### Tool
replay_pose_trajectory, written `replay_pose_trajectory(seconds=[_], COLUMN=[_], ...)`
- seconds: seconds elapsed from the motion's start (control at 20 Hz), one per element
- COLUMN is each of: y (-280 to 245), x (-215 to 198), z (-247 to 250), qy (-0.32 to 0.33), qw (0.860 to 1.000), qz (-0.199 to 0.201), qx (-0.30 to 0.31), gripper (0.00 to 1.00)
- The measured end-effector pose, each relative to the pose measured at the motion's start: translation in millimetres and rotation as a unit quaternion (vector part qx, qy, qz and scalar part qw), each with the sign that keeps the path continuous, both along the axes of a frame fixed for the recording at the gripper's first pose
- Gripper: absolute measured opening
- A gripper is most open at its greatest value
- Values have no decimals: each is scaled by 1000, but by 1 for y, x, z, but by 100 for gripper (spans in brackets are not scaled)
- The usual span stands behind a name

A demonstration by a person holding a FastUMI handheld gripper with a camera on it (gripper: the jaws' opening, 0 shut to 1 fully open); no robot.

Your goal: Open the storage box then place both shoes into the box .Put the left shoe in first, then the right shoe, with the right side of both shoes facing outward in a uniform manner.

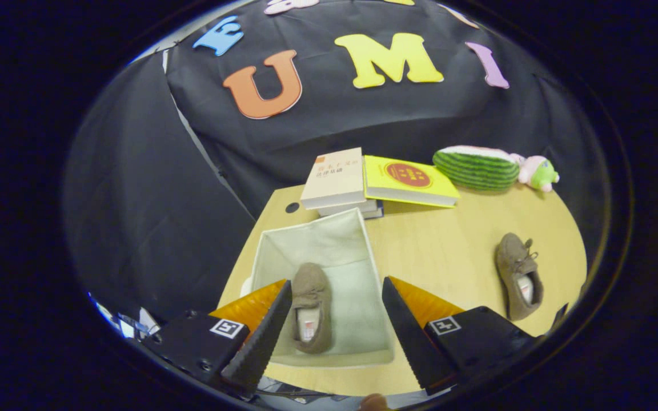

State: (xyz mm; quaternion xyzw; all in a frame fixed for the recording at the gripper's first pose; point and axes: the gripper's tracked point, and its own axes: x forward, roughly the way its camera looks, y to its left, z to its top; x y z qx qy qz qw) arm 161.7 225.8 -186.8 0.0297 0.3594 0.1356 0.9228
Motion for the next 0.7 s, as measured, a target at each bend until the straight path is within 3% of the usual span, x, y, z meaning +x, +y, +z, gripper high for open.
replay_pose_trajectory(seconds=[0.3,0.5,0.7], y=[-85,-156,-231], x=[12,26,40], z=[13,-13,-42], qy=[-5,15,61], qw=[999,998,993], qz=[-28,-46,-93], qx=[-28,-41,-39], gripper=[100,100,100])
